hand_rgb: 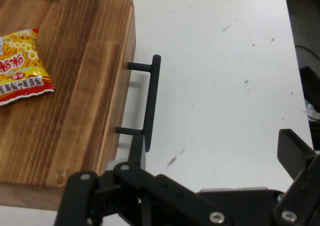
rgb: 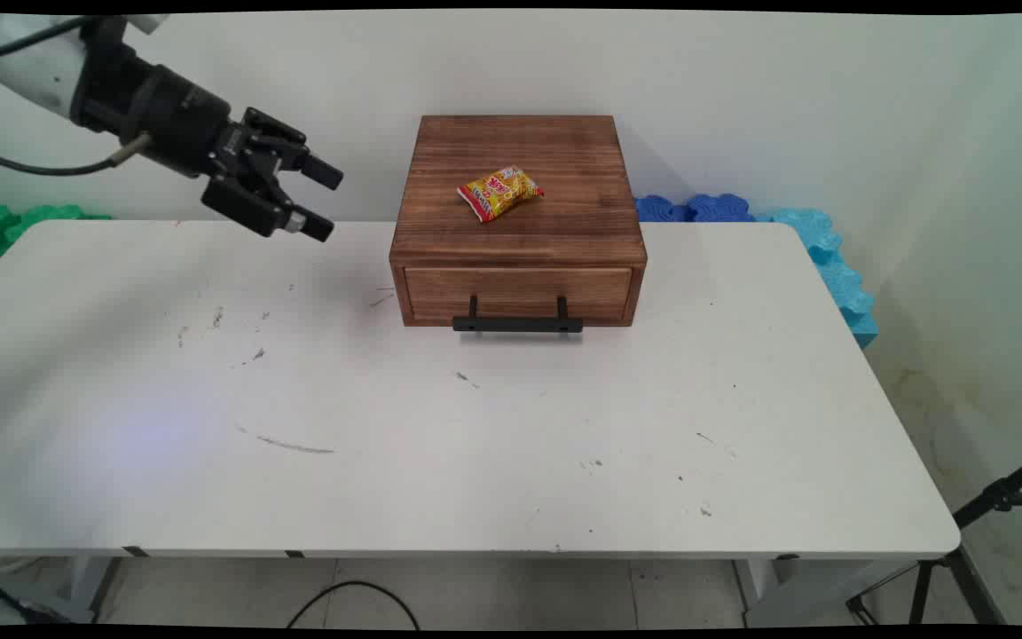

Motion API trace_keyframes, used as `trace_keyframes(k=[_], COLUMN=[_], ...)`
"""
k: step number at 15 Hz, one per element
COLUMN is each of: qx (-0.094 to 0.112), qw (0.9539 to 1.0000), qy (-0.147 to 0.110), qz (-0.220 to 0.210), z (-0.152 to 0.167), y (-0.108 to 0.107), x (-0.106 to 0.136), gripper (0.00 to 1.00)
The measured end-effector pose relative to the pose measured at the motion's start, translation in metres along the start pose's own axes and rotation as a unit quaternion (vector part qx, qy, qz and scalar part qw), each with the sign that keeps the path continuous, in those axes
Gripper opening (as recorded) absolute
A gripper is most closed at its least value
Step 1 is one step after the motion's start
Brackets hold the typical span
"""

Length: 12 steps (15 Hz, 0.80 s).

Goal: Open the drawer

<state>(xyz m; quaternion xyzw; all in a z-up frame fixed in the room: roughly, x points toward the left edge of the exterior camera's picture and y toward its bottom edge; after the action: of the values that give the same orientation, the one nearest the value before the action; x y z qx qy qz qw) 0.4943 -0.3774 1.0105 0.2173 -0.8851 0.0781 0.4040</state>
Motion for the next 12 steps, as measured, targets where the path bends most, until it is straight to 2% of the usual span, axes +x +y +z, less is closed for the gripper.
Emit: trace_keyframes(k=[7, 12], qx=[0.011, 0.023], qw=[0.9997, 0.9977], qy=[-0.022, -0.063], qz=[0.0, 0.012], z=[0.033, 0.077], y=[0.011, 0.018], x=[0.031, 0.057], gripper=[1.0, 1.0])
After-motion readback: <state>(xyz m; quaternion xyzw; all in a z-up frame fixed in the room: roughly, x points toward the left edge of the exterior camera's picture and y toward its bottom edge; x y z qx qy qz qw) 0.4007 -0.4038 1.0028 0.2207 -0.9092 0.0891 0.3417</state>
